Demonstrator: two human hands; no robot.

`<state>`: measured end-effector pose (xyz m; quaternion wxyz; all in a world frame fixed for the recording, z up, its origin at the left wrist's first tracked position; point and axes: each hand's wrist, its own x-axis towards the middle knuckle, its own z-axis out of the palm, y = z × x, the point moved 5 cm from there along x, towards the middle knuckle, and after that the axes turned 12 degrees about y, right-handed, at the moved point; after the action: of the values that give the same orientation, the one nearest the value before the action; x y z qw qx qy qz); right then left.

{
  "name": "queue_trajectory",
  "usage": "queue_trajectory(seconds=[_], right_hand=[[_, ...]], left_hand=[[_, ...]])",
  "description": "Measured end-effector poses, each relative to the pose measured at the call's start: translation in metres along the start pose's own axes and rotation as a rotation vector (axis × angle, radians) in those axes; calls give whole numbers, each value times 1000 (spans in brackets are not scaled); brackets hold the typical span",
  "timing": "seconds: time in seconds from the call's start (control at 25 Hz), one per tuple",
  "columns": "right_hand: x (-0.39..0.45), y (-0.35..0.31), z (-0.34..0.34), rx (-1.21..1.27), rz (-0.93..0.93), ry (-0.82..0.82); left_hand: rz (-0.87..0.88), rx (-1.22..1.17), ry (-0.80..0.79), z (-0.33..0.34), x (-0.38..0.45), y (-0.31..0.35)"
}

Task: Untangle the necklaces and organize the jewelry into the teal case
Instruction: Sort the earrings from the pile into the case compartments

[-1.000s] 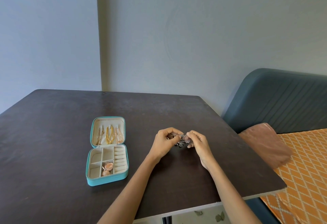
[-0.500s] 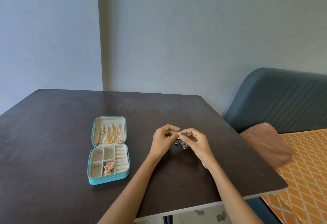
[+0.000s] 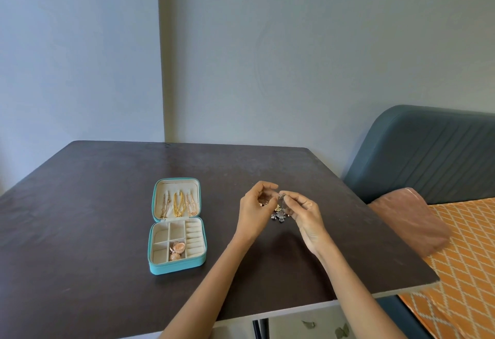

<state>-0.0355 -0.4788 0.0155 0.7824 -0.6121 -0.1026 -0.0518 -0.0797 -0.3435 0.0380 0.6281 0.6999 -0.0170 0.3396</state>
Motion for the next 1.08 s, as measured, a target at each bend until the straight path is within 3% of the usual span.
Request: queue_trajectory(seconds=[0.28,0.48,0.68,1.08], right_hand=[[-10,-22,21,139,76,-123],[-19,-26,29,141,148,-175],[-24,-26,32,222,223,-213],[-31,-19,38,396,275,-159]], left_hand=[[342,300,53,-19,4,47],[557,536,-132,-19,12,67],[413,391,-229,-20,17,61],[56,196,-183,-29,11,43]])
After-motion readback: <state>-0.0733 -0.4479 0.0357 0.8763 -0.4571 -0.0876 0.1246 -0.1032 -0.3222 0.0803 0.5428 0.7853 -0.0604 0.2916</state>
